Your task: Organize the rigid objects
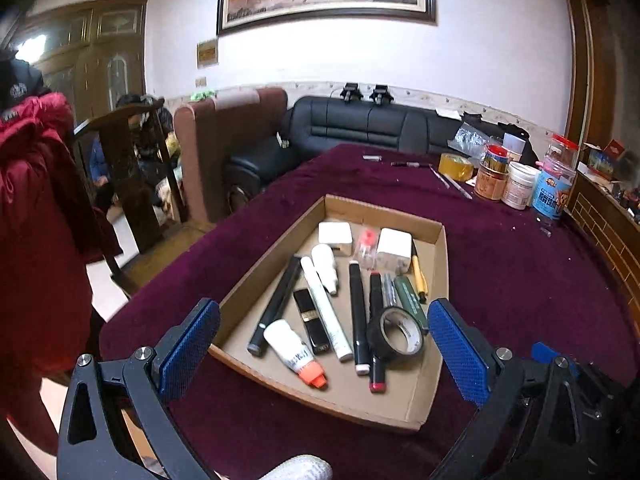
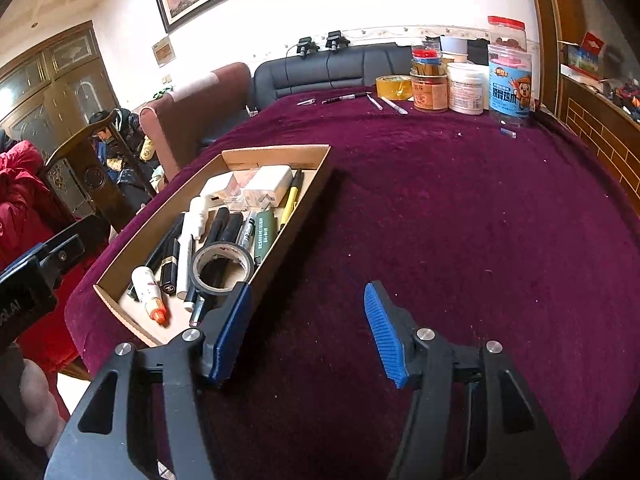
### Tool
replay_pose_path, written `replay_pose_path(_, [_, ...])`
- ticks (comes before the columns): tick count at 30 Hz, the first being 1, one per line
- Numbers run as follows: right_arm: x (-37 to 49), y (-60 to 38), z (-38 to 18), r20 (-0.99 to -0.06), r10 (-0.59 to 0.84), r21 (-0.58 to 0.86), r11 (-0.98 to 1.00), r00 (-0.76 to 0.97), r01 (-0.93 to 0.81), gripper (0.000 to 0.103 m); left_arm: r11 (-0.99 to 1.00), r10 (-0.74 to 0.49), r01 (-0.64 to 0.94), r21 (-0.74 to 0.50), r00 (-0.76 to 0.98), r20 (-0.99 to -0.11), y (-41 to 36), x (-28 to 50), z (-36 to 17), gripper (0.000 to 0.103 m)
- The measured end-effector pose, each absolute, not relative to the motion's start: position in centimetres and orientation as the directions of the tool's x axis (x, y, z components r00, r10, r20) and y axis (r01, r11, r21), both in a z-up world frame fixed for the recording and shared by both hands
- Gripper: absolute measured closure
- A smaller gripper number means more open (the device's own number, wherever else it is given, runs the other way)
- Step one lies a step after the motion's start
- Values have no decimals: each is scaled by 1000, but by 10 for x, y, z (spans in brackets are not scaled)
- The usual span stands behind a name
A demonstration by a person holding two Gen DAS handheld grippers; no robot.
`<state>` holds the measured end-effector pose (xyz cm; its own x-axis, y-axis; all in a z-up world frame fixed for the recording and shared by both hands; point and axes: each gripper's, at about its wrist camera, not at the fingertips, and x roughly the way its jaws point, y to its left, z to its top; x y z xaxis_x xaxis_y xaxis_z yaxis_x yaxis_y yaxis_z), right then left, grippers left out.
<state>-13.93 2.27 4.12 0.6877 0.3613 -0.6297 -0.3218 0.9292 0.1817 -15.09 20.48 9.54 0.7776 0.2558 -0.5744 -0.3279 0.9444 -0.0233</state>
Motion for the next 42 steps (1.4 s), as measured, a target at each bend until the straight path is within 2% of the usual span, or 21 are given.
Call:
replay_pose_path(12, [-142,31,34,-646,351,154,930,678,-335,45,935,245,-353,-37,716,-654,213,-153,82,1])
replay_pose_path(38, [-143,35,26,-664,352,136,925,660,-356,45,936,262,-352,15,667,-698,212,-148,72,1])
replay_pose_path(42, [-140,31,29,-659,362,151,922,659,-355,45,954,186,-299,-23,649,-738,206,-141,71,1])
